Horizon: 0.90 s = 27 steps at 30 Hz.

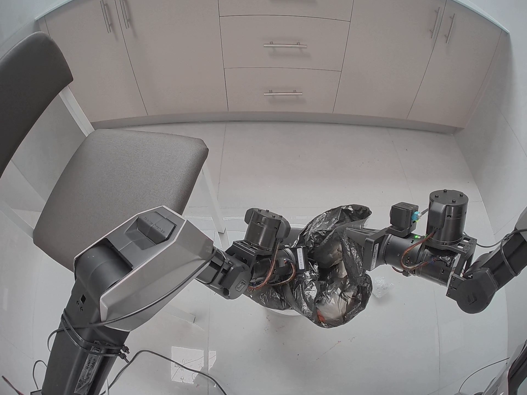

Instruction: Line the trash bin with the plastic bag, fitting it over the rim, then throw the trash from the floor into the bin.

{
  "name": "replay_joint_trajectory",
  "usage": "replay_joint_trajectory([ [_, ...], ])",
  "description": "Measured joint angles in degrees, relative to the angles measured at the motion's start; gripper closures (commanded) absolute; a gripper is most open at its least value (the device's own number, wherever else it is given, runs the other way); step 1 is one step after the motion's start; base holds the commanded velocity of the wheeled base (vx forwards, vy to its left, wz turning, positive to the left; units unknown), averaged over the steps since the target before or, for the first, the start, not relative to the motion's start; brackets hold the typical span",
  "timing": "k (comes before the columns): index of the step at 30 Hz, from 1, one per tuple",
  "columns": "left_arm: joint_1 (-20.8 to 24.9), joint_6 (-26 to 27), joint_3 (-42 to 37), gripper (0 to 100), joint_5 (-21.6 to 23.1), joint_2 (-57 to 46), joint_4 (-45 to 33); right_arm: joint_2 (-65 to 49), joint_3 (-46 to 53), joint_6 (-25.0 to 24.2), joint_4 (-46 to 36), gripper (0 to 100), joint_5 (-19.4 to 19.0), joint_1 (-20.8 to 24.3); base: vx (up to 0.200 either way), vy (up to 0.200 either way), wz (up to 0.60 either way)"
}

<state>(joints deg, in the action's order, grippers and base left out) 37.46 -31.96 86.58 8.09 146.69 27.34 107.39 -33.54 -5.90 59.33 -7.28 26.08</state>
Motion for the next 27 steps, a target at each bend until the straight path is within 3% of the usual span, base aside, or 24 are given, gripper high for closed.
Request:
replay_joint_trajectory([
  [12,0.27,-0.24,-0.96,100,-1.69,-1.16,-0.24,0.22,-0.02,0.07,0.00,100,0.02,0.00,0.000,0.000,0.00],
  [19,0.79,2.13,-3.58,100,-11.65,-6.08,-0.35,0.22,0.05,0.05,-0.02,100,0.00,0.00,0.000,0.000,0.00],
  [27,0.95,4.88,-8.50,100,-18.05,-11.30,-0.04,0.61,0.07,0.00,0.00,100,-0.05,0.35,0.000,0.000,0.00],
])
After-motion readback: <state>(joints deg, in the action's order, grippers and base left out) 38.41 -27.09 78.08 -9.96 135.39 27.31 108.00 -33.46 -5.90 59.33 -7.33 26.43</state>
